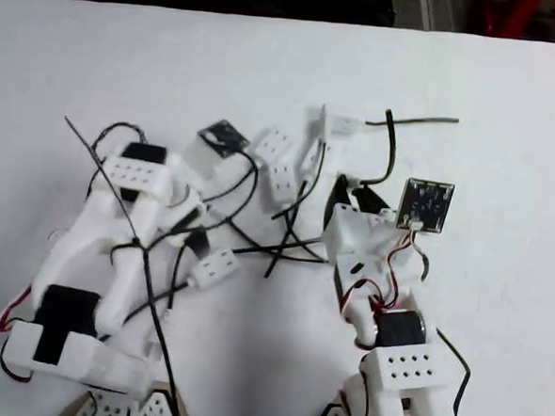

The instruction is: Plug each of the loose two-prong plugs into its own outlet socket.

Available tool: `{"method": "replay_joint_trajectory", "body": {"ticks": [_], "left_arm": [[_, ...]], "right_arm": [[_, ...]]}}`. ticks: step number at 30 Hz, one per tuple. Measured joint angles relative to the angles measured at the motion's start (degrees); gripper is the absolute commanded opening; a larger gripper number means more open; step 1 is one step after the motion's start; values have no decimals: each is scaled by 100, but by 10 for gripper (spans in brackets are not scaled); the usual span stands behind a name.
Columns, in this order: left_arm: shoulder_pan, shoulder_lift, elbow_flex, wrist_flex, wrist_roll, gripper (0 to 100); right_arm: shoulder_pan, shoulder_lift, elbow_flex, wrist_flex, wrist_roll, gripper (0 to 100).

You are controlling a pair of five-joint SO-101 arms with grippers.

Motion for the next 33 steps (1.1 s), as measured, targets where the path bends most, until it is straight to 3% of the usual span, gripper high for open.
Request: {"method": "replay_joint_trajectory", "body": {"ticks": [6,10,15,23,33], "left_arm": [[-123,-1029,0,686,-18,286],[-246,-2295,0,1240,-18,286],[-642,-3648,607,1319,-18,286],[-1697,-4440,2356,255,492,286],[-1925,-4440,3569,-1046,1609,286]], "right_arm": [[-62,0,0,9,0,17],[-695,-18,0,325,53,17],[-1829,-18,0,677,404,17],[-3042,-18,0,651,466,17],[-3147,1679,0,-308,466,17]]}}
